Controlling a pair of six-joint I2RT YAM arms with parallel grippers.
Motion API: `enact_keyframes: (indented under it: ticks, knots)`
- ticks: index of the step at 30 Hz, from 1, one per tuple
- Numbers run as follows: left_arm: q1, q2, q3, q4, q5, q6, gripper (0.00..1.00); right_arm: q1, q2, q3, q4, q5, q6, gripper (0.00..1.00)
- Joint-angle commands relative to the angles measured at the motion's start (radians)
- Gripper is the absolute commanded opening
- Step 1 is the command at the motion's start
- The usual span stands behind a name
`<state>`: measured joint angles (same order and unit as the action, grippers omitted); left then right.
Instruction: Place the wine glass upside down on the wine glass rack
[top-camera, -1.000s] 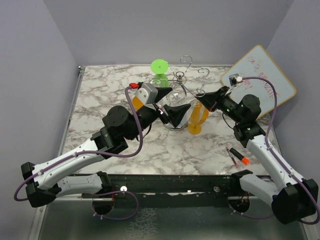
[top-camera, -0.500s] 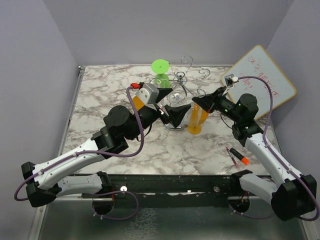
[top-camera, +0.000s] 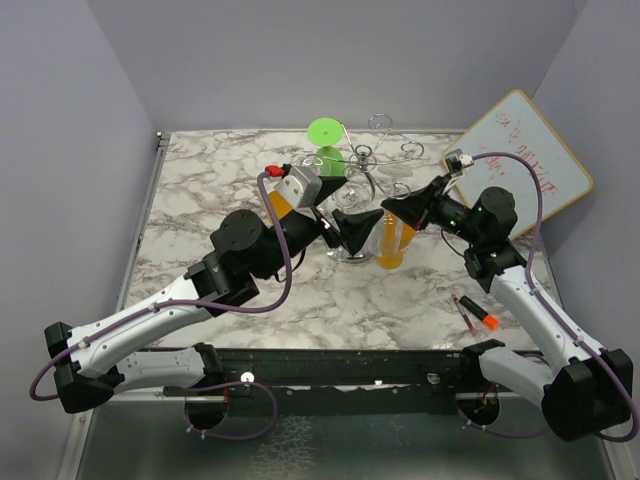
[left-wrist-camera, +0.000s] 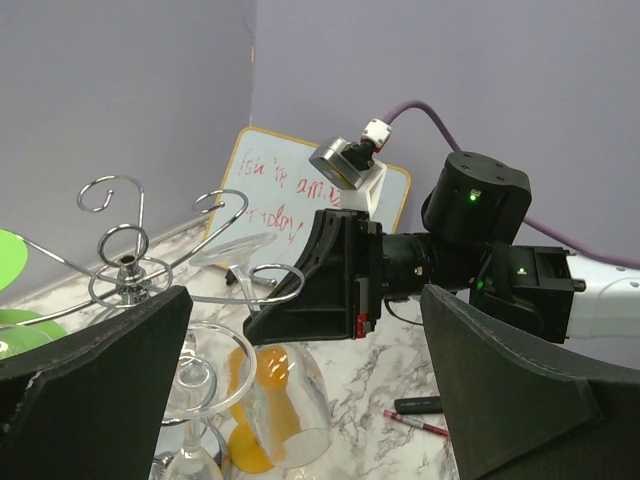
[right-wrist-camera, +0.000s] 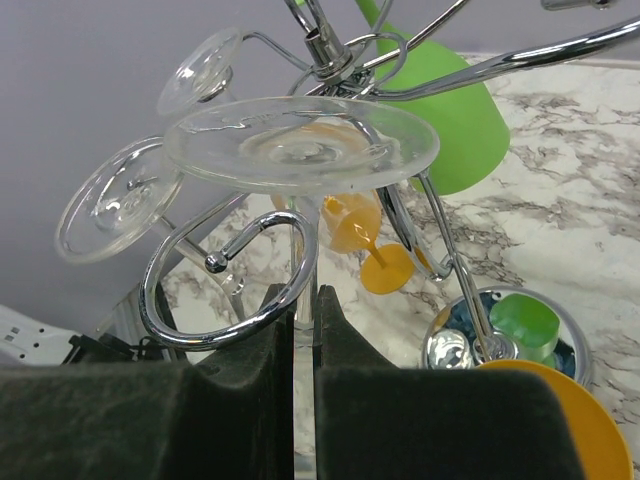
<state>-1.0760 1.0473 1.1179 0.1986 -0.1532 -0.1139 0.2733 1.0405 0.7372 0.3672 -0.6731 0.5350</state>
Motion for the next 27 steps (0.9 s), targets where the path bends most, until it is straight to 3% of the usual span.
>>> enact_keyframes:
  ticks: [1, 17, 27]
  knots:
    - [-0.007, 0.005, 0.031, -0.001, 0.018, 0.007, 0.97, 0.004, -0.023, 0.018, 0.036, -0.063, -0.019, 0.01]
    - [-0.007, 0.015, 0.037, -0.001, 0.021, 0.005, 0.97, 0.004, -0.077, -0.004, 0.028, -0.113, -0.069, 0.01]
    - [-0.007, 0.019, 0.040, 0.000, 0.024, 0.004, 0.97, 0.003, -0.147, -0.056, 0.002, -0.004, -0.082, 0.01]
